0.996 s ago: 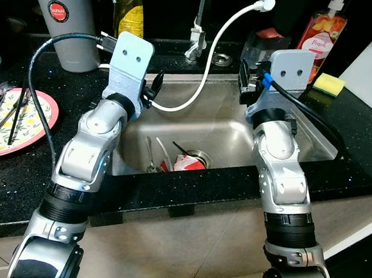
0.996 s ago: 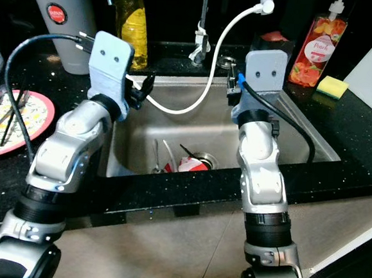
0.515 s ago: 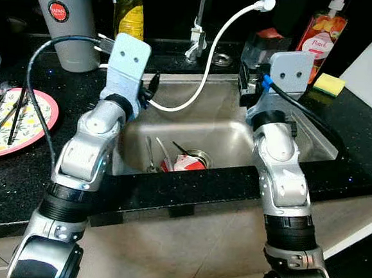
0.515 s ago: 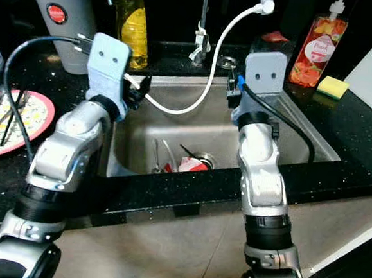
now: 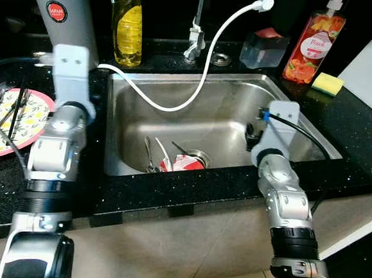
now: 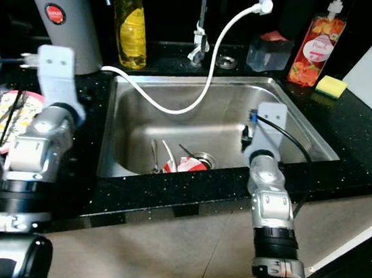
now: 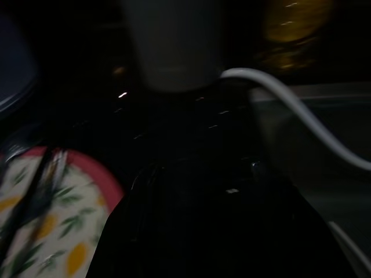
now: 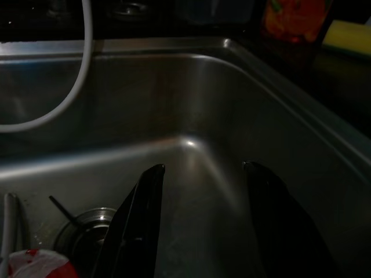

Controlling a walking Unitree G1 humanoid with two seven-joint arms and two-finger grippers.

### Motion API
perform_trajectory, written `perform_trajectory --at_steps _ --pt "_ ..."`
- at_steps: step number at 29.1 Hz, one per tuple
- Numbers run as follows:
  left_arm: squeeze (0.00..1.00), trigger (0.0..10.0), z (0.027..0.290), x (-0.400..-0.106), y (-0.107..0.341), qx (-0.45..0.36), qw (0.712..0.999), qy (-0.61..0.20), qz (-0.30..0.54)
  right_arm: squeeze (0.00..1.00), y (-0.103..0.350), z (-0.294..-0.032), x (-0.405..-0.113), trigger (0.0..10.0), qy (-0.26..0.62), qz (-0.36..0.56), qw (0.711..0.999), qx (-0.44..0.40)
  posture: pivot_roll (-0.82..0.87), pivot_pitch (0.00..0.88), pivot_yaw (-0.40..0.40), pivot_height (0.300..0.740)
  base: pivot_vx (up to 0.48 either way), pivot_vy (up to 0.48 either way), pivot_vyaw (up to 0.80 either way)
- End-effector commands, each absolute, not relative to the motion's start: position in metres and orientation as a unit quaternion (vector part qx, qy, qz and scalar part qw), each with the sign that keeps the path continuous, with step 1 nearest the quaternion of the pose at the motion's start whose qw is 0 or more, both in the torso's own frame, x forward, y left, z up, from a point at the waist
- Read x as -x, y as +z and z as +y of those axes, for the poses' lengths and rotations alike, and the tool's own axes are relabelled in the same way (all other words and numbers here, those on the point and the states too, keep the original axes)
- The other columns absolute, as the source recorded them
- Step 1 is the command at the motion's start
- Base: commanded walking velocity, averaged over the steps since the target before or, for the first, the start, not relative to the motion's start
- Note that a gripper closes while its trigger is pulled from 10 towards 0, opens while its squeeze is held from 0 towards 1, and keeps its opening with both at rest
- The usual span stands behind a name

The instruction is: Kitchen organization

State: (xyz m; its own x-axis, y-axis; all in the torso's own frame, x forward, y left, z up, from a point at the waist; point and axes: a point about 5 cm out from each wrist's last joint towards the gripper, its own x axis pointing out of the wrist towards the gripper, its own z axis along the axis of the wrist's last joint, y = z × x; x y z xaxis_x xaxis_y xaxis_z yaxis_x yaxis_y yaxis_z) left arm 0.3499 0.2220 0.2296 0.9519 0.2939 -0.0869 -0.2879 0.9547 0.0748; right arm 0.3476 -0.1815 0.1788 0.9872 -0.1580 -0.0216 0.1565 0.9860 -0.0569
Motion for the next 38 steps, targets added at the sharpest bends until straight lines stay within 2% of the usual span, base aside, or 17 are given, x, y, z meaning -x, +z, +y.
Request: perform_trajectory --at_steps 1,6,10,11,14,19,22,23,24,25,26,27,31,34,38 --pt "0.0 10.0 0.234 -0.348 0.225 -0.039 0.982 0.172 0.067 0.0 0.183 -0.185 -0.348 10.0 -0.085 0.007 0.996 0.024 0.04 0.0 0.005 0.74 0.0 0.0 0.0" --pt "0.0 10.0 0.259 -0.343 0.229 -0.029 0.974 0.207 0.083 0.0 0.188 -0.188 -0.35 10.0 -0.092 -0.002 0.996 0.023 0.05 0.0 0.003 0.74 0.0 0.0 0.0" --pt "0.0 10.0 0.264 -0.342 0.229 -0.025 0.972 0.213 0.094 0.0 0.189 -0.188 -0.351 10.0 -0.092 -0.004 0.995 0.023 0.05 0.0 0.003 0.74 0.0 0.0 0.0" --pt "0.0 10.0 0.272 -0.342 0.225 -0.006 0.965 0.235 0.119 0.0 0.189 -0.188 -0.351 10.0 -0.092 -0.005 0.995 0.023 0.05 0.0 0.003 0.74 0.0 0.0 0.0" --pt "0.0 10.0 0.284 -0.34 0.222 0.005 0.954 0.273 0.126 0.0 0.189 -0.187 -0.351 10.0 -0.092 -0.007 0.995 0.023 0.05 0.0 0.003 0.74 0.0 0.0 0.0" --pt "0.0 10.0 0.284 -0.341 0.221 0.047 0.952 0.274 0.13 0.0 0.191 -0.188 -0.35 10.0 -0.094 -0.011 0.995 0.023 0.05 0.0 0.004 0.74 0.0 0.0 0.0" --pt "0.0 10.0 0.286 -0.341 0.223 0.045 0.951 0.28 0.126 0.0 0.2 -0.178 -0.35 10.0 -0.053 -0.042 0.997 0.031 0.05 0.0 0.006 0.74 0.0 0.0 0.0" --pt "0.0 10.0 0.288 -0.34 0.223 0.043 0.949 0.285 0.125 0.0 0.207 -0.166 -0.349 10.0 -0.004 -0.059 0.998 0.034 0.05 0.0 0.006 0.74 0.0 0.0 0.0" --pt "0.0 10.0 0.29 -0.34 0.224 0.042 0.948 0.29 0.125 0.0 0.215 -0.144 -0.344 10.0 0.084 -0.079 0.993 0.027 0.05 0.0 0.009 0.74 0.0 0.0 0.0" --pt "0.0 10.0 0.291 -0.34 0.224 0.042 0.947 0.293 0.125 0.0 0.223 -0.121 -0.334 10.0 0.181 -0.095 0.978 0.03 0.05 0.0 0.007 0.74 0.0 0.0 0.0" --pt "0.0 10.0 0.292 -0.341 0.224 0.043 0.946 0.296 0.126 0.0 0.23 -0.094 -0.316 10.0 0.298 -0.114 0.947 0.045 0.06 0.0 0.005 0.74 0.0 0.0 0.0" --pt "0.0 10.0 0.292 -0.341 0.224 0.043 0.946 0.296 0.126 0.0 0.23 -0.094 -0.316 10.0 0.298 -0.114 0.947 0.045 0.06 0.0 0.005 0.74 0.0 0.0 0.0" --pt "0.0 10.0 0.294 -0.341 0.224 0.048 0.945 0.3 0.125 0.0 0.231 -0.064 -0.292 10.0 0.417 -0.113 0.899 0.075 0.06 0.0 -0.002 0.74 0.0 0.0 0.0" --pt "0.0 10.0 0.296 -0.339 0.221 0.053 0.942 0.306 0.127 0.0 0.227 -0.054 -0.288 10.0 0.447 -0.105 0.885 0.075 0.07 0.0 -0.009 0.74 0.0 0.0 0.0" --pt "0.0 10.0 0.299 -0.337 0.218 0.056 0.939 0.313 0.13 0.0 0.226 -0.053 -0.288 10.0 0.454 -0.098 0.883 0.065 0.07 0.0 -0.011 0.74 0.0 0.0 0.0"
